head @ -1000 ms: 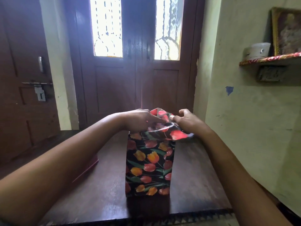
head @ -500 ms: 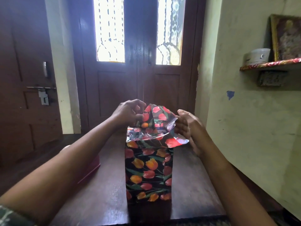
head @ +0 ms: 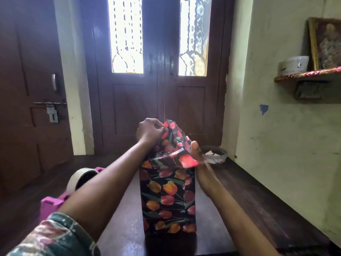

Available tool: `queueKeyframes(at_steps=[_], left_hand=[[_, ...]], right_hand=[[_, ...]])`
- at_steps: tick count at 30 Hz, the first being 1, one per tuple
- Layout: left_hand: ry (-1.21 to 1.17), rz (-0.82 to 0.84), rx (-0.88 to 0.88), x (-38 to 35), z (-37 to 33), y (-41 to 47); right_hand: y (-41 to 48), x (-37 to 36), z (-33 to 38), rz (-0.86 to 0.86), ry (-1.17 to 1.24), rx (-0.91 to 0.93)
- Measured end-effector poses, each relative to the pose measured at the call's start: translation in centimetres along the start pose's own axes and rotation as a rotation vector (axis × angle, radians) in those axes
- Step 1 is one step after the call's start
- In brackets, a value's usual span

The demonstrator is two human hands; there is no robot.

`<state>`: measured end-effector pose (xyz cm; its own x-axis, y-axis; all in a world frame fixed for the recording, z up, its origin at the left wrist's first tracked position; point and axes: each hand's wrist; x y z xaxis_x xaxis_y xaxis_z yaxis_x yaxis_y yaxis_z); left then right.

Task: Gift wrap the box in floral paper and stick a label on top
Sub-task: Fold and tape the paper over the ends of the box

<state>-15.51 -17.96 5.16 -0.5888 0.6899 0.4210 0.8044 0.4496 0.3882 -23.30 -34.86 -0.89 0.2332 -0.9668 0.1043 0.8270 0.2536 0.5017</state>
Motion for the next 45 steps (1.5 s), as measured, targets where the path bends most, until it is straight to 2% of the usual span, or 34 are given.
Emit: queueKeyframes(at_steps=[2, 4, 6, 7, 9, 11, 12, 16, 18, 19, 21, 26, 28, 33, 37, 42, 45], left_hand=[[-0.037, -0.08, -0.079, -0.2, -0.4, -0.1], [-0.154, -0.134, -0.099, 0.5, -0.8, 0.2], [-0.192, -0.084, -0.135, 2.1, -0.7, 0.2], [-0.159, 0.005, -0.185, 3.1, -0.5, 0.0], [-0.031, 0.333, -0.27, 5.8, -0.2, -1.1], [0.092, 0.7, -0.22, 8.2, 0.4, -2.5], [0.117, 0.811, -0.183, 9.1, 0.8, -3.1], [-0.115, 1.054, -0.034, 11.1, 1.4, -4.4], [-0.04, 1.173, -0.082, 11.3, 1.1, -5.2], [0.043, 1.179, -0.141, 11.1, 1.0, -5.7], [0.144, 1.078, -0.227, 10.6, 0.6, -6.7], [-0.044, 0.796, -0.437, 9.1, 0.0, -8.4], [-0.189, 0.721, -0.375, 8.4, 0.4, -8.2], [-0.455, 0.555, -0.035, 7.3, 1.0, -8.3], [-0.519, 0.531, 0.036, 6.7, 1.4, -8.2], [-0.439, 0.55, -0.07, 7.1, 1.0, -8.2], [-0.275, 0.641, -0.196, 7.7, 1.5, -7.5]], right_hand=[[0.2, 0.1, -0.5, 0.023, 0.012, 0.085], [0.1, 0.1, -0.7, 0.053, 0.086, 0.083], [0.1, 0.4, -0.9, 0.049, 0.079, 0.112], [0.0, 0.6, -1.0, 0.049, 0.076, 0.135], [0.1, 0.9, -1.2, 0.014, 0.064, 0.145], [0.3, 1.2, -1.4, 0.003, 0.029, 0.164], [0.4, 1.1, -1.4, 0.003, 0.018, 0.162], [1.0, 0.5, -0.6, 0.039, 0.029, 0.145], [1.2, 0.1, -0.1, 0.059, 0.045, 0.116], [1.1, -0.1, 0.2, 0.06, 0.062, 0.113], [1.1, -0.1, 0.4, 0.045, 0.088, 0.117], [0.8, 0.0, 0.3, 0.004, 0.099, 0.069], [0.6, -0.1, 0.3, -0.011, 0.088, 0.079], [-0.1, -0.6, 0.0, -0.014, 0.061, 0.127], [0.0, -0.9, -0.6, -0.019, -0.146, 0.176], [-0.3, -0.8, -0.3, -0.041, -0.332, 0.237], [-0.4, -0.6, 0.0, -0.204, -0.373, 0.315]])
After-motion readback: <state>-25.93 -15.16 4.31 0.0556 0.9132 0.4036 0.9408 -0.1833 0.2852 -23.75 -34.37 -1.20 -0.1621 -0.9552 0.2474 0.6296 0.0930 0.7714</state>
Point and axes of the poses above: each hand's wrist, its own y-axis towards the middle knuckle, its own x-axis out of the back of the hand, z = x × y, and after that the axes turned 10 degrees about x, right-handed
